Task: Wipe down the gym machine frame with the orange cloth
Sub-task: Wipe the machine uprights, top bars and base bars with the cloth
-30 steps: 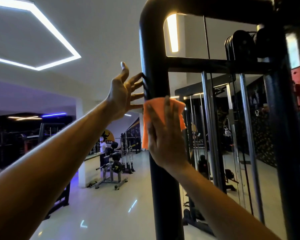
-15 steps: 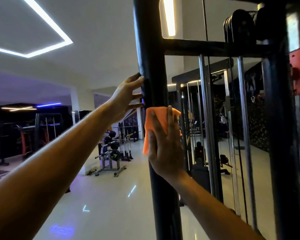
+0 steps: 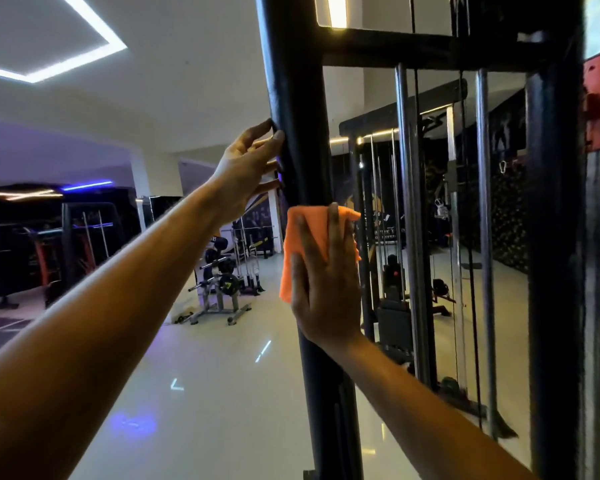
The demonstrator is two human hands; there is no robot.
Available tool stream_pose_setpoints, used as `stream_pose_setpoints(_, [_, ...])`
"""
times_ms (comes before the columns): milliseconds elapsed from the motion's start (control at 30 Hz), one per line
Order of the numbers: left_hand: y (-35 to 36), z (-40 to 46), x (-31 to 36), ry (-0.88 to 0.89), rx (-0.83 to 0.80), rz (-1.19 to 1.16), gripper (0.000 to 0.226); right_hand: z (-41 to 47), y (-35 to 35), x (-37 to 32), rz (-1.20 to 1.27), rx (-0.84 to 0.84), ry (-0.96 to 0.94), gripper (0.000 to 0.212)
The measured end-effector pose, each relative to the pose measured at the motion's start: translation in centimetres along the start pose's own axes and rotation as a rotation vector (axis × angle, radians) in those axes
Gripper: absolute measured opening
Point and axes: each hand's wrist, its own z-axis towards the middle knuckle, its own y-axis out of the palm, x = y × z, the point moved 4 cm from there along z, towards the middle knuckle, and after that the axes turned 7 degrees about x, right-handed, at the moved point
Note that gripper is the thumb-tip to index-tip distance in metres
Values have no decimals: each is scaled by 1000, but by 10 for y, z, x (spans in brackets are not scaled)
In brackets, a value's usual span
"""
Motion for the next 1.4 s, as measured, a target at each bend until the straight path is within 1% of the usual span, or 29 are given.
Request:
stream_pose_setpoints(33, [1, -2, 0, 2, -1, -11, 59, -17, -2, 3, 3, -17, 10, 60])
stream_pose_setpoints(100, [3, -5, -1, 14, 19, -26, 58, -18, 0, 6, 42, -29, 33, 58])
stream_pose_setpoints(167, [6, -6, -1, 14, 21, -37, 58, 15, 4, 3, 65, 11, 47, 56])
stream_pose_setpoints(267, [9, -9, -7, 7, 23, -33, 59, 72, 12, -3, 41, 60, -4, 56])
stream_pose_setpoints(333, [9, -11, -16, -3, 25, -24, 61, 80, 13, -5, 6, 89, -42, 56])
stream_pose_setpoints(400, [8, -15, -27, -4, 18, -8, 60, 55, 10, -3, -12, 90, -54, 56])
stream_pose_setpoints(533, [6, -22, -42, -28, -19, -12, 61, -32, 0, 15, 50, -20, 29, 59])
stream_pose_setpoints(600, [6, -26, -43, -25, -25, 4, 62, -49, -3, 20, 36, -39, 37, 61])
stream_pose_setpoints(700, [9, -30, -41, -32, -21, 21, 61, -13, 0, 13, -41, -22, 9, 60])
stream_pose_setpoints(767, [11, -32, -40, -39, -4, 16, 59, 21, 5, 7, -17, -3, -7, 58])
stream_pose_setpoints(833, [11, -33, -41, -48, 2, 9, 55, 37, 9, 6, 28, 7, 12, 58])
stream_pose_setpoints(933, [10, -38, -48, -56, -26, 8, 57, 0, 5, 12, 59, -2, 24, 59])
stream_pose_setpoints(1033, [8, -43, -57, -62, -64, 19, 63, -70, -5, 23, 66, -79, 53, 60])
stream_pose_setpoints(1100, [8, -45, -59, -56, -78, 30, 66, -92, -9, 27, 70, -115, 69, 61])
stream_pose_setpoints(1167, [9, -45, -59, -49, -81, 41, 68, -78, -8, 26, 80, -99, 61, 60])
stream_pose_setpoints(1300, [11, -48, -59, -45, -61, 32, 67, -19, 4, 16, 54, -44, 41, 56])
stream_pose_setpoints(1400, [12, -53, -67, -44, -46, -4, 65, -21, 5, 15, 36, -29, 51, 57])
